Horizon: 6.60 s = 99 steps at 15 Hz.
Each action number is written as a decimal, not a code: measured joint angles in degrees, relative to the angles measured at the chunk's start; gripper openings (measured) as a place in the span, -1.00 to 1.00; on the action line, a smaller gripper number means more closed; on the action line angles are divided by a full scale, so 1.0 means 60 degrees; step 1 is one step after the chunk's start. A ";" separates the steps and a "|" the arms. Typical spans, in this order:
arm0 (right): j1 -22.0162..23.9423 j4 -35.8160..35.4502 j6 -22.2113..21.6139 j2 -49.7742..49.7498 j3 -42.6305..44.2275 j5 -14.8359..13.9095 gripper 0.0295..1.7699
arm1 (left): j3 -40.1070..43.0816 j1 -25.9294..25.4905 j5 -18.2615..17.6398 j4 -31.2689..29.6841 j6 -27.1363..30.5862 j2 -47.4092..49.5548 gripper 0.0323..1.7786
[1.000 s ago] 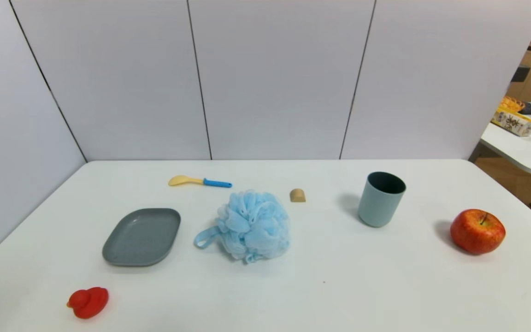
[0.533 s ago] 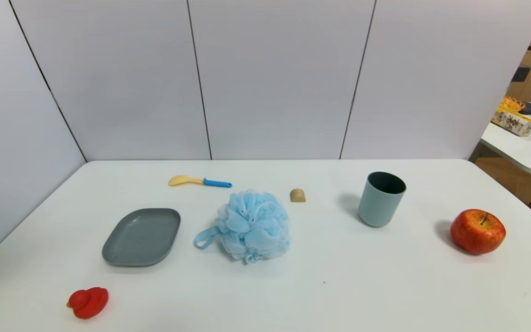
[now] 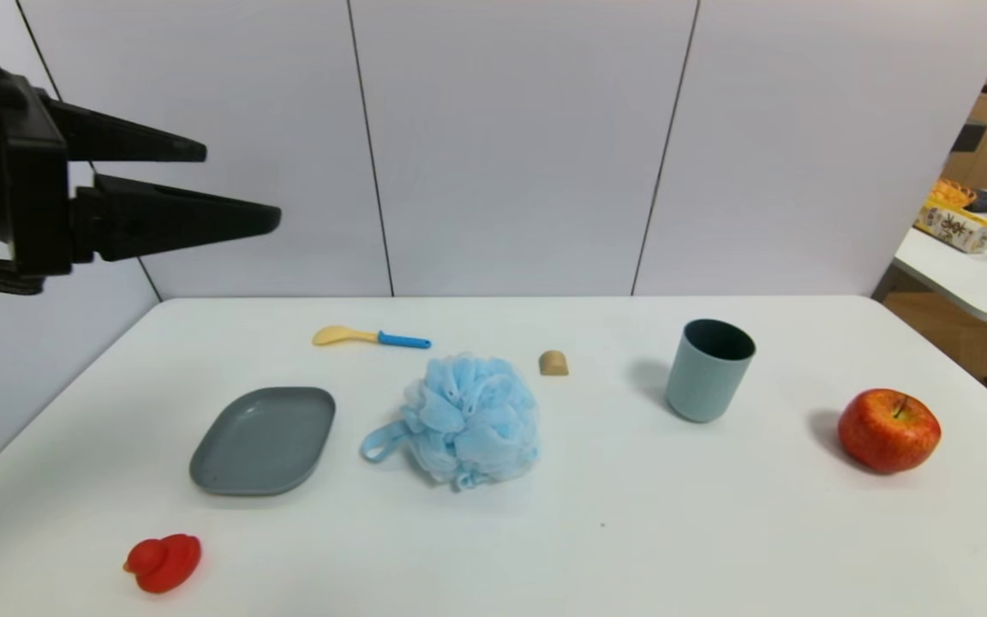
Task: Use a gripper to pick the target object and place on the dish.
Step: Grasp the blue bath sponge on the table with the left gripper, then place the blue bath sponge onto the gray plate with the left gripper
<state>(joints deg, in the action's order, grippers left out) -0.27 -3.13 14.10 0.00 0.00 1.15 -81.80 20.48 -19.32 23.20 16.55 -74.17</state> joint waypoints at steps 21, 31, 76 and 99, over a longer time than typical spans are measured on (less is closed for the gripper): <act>-0.0004 0.0004 0.0004 0.0000 0.0000 -0.0008 0.93 | 0.0510 0.2154 0.1674 0.0408 0.0368 -0.2779 0.90; -0.0004 0.0000 0.0004 0.0000 0.0000 -0.0004 0.93 | 0.0045 0.2343 0.1719 0.0378 0.0374 -0.4525 0.90; -0.0004 0.0000 0.0000 0.0000 0.0000 -0.0004 0.93 | -0.0896 0.2686 0.0236 0.0947 0.1004 -0.6900 -0.08; -0.0004 0.0000 0.0004 0.0000 0.0000 -0.0004 0.93 | -0.0884 0.0685 0.0295 -0.0030 0.0750 -0.4429 -0.74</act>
<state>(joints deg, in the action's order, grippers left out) -0.29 -3.13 14.13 0.00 0.00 1.12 -87.10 24.59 -17.55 23.02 21.05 -100.74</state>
